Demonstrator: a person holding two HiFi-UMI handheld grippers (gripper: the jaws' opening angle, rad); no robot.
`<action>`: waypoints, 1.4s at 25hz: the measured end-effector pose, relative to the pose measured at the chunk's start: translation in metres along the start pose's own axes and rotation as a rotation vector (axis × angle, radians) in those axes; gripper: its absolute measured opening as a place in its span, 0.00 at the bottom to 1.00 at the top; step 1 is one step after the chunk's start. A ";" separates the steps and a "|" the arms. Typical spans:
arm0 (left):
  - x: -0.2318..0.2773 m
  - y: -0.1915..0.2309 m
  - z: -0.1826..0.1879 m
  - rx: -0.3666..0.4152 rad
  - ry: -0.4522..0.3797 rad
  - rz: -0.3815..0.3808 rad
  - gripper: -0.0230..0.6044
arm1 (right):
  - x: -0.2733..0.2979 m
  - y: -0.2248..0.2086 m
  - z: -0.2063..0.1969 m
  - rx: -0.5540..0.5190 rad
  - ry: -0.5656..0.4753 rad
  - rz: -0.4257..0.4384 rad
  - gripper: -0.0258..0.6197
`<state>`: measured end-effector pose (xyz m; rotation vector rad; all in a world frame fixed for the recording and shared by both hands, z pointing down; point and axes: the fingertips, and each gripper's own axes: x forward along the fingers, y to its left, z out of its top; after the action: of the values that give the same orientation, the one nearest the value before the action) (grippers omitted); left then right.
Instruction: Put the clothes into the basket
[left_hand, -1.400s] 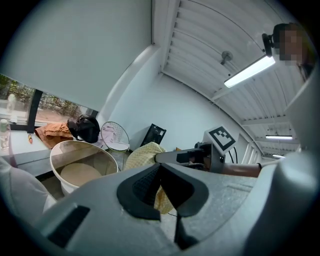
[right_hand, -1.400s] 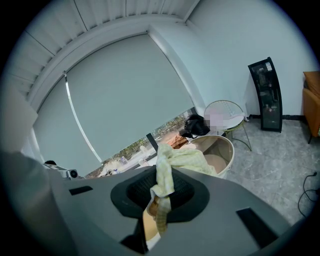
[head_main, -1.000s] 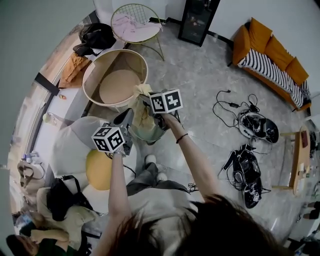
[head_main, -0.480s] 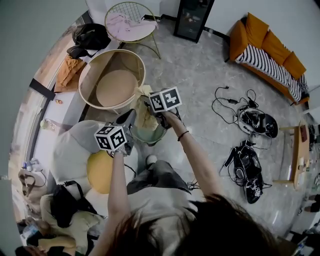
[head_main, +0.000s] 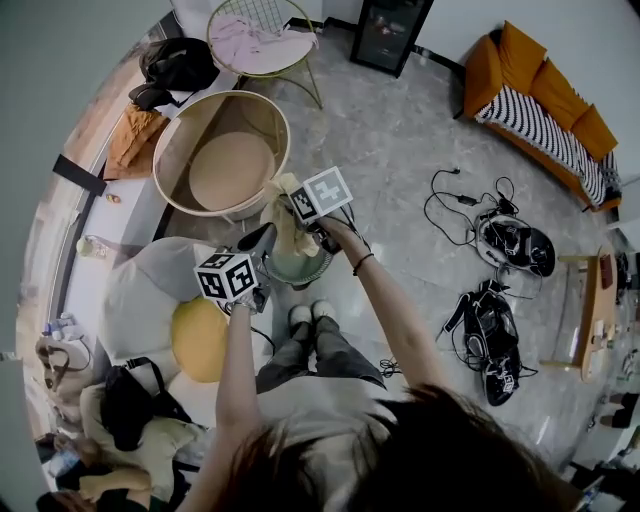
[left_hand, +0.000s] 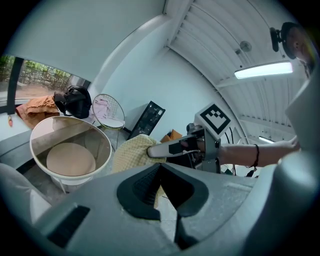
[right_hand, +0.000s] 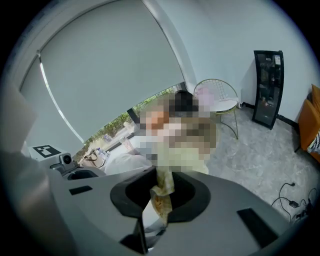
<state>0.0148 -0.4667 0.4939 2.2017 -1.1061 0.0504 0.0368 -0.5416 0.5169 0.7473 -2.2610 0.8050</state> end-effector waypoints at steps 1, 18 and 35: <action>0.004 0.001 0.000 -0.002 0.004 0.001 0.05 | 0.002 -0.003 -0.001 0.000 0.009 0.002 0.11; 0.031 0.021 -0.037 -0.080 0.090 0.046 0.05 | 0.047 -0.048 -0.046 0.029 0.116 -0.018 0.20; 0.034 0.023 -0.061 -0.112 0.130 0.065 0.05 | 0.054 -0.051 -0.067 0.093 0.126 0.005 0.22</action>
<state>0.0356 -0.4650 0.5649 2.0332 -1.0819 0.1541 0.0596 -0.5444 0.6141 0.7132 -2.1266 0.9383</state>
